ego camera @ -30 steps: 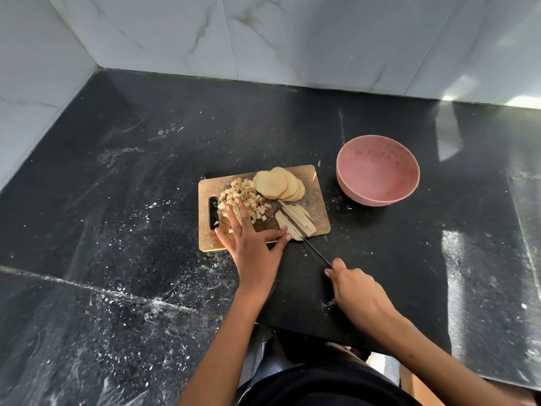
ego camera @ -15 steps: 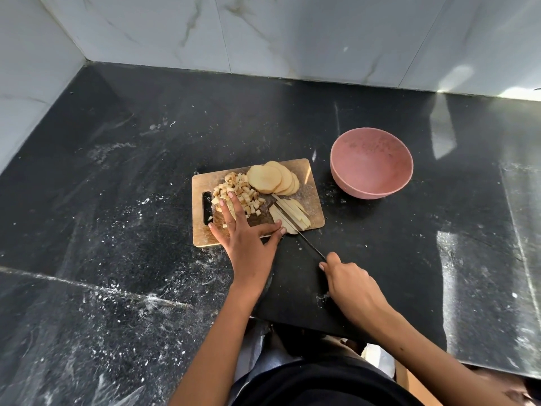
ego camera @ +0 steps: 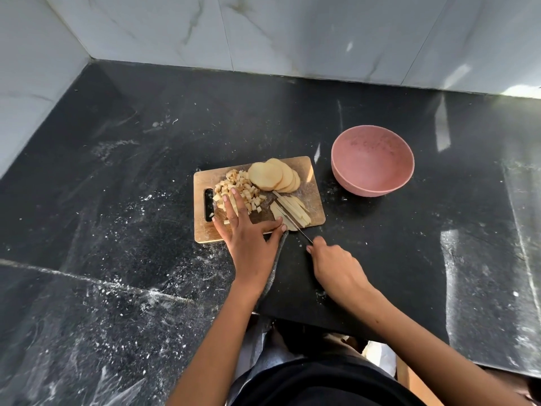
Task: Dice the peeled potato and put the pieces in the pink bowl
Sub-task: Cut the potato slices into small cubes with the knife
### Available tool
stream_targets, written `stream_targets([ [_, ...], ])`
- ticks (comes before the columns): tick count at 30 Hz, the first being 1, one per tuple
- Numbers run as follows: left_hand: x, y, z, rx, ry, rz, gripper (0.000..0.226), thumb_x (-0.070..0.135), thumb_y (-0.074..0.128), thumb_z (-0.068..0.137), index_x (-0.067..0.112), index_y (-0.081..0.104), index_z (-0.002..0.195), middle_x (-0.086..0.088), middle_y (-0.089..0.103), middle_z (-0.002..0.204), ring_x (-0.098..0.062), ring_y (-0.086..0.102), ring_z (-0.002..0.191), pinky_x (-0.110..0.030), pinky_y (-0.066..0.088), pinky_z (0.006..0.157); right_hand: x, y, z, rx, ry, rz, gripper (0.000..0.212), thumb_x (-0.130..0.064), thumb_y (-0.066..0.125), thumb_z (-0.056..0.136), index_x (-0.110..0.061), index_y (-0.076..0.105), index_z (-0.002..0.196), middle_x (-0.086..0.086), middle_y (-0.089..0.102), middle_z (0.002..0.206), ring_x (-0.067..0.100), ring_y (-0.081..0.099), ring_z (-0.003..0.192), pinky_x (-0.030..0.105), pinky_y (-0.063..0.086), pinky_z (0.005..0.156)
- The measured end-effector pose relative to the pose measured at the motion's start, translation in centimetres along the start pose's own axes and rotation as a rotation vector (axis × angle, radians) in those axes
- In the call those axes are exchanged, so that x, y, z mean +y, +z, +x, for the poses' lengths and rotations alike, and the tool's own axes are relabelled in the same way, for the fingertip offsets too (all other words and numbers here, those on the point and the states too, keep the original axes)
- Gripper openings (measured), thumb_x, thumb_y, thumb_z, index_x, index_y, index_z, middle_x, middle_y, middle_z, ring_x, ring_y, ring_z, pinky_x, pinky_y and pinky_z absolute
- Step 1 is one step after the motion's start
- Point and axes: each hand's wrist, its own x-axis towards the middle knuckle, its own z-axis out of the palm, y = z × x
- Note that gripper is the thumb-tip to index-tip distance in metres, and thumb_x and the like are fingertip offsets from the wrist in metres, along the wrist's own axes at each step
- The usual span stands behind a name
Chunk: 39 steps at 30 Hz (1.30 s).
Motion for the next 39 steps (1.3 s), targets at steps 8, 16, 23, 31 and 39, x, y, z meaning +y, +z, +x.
stream_targets([
  [8, -0.2, 0.7, -0.4, 0.089, 0.048, 0.032, 0.006, 0.041, 0.069, 0.085, 0.038, 0.075, 0.087, -0.010, 0.005, 0.162, -0.027, -0.009, 0.148, -0.044, -0.022, 0.113, 2.5, 1.1, -1.9, 0.033, -0.017, 0.014, 0.026, -0.036, 0.022, 0.105, -0.014, 0.030, 0.092, 0.000, 0.041, 0.068, 0.029, 0.049, 0.069, 0.036, 0.040, 0.065],
  [16, -0.1, 1.1, -0.7, 0.092, 0.032, -0.021, 0.008, 0.038, 0.068, 0.087, 0.037, 0.075, 0.091, -0.009, 0.004, 0.161, -0.026, -0.008, 0.148, -0.050, -0.015, 0.115, 3.0, 1.3, -2.3, 0.037, -0.027, 0.022, 0.028, -0.037, 0.022, 0.104, -0.014, 0.030, 0.090, 0.000, 0.041, 0.069, 0.034, 0.056, 0.078, 0.036, 0.037, 0.065],
  [23, -0.1, 1.2, -0.6, 0.067, 0.035, -0.045, 0.010, 0.036, 0.066, 0.089, 0.034, 0.075, 0.092, -0.009, 0.005, 0.162, -0.027, -0.008, 0.148, -0.051, -0.017, 0.114, 2.5, 1.2, -1.5, 0.026, 0.003, 0.055, 0.028, -0.037, 0.023, 0.105, -0.014, 0.033, 0.093, 0.006, 0.050, 0.079, 0.026, 0.050, 0.071, 0.036, 0.040, 0.064],
  [31, 0.0, 0.9, -0.6, 0.036, 0.013, -0.050, 0.013, 0.040, 0.064, 0.089, 0.034, 0.075, 0.094, -0.004, -0.002, 0.162, -0.023, -0.013, 0.148, -0.047, -0.021, 0.113, 2.4, -0.4, -1.6, 0.101, -0.035, 0.058, 0.031, -0.040, 0.023, 0.104, -0.014, 0.035, 0.091, 0.007, 0.050, 0.077, 0.036, 0.059, 0.083, 0.037, 0.041, 0.065],
  [39, 0.2, 0.7, -0.5, 0.033, 0.007, -0.040, 0.013, 0.040, 0.064, 0.089, 0.035, 0.075, 0.095, -0.002, -0.004, 0.161, -0.021, -0.015, 0.148, -0.042, -0.025, 0.111, 0.9, -2.3, 2.5, 0.376, -0.059, 0.314, 0.028, -0.038, 0.046, 0.098, -0.014, 0.041, 0.085, 0.005, 0.058, 0.075, 0.030, 0.057, 0.069, 0.038, 0.045, 0.059],
])
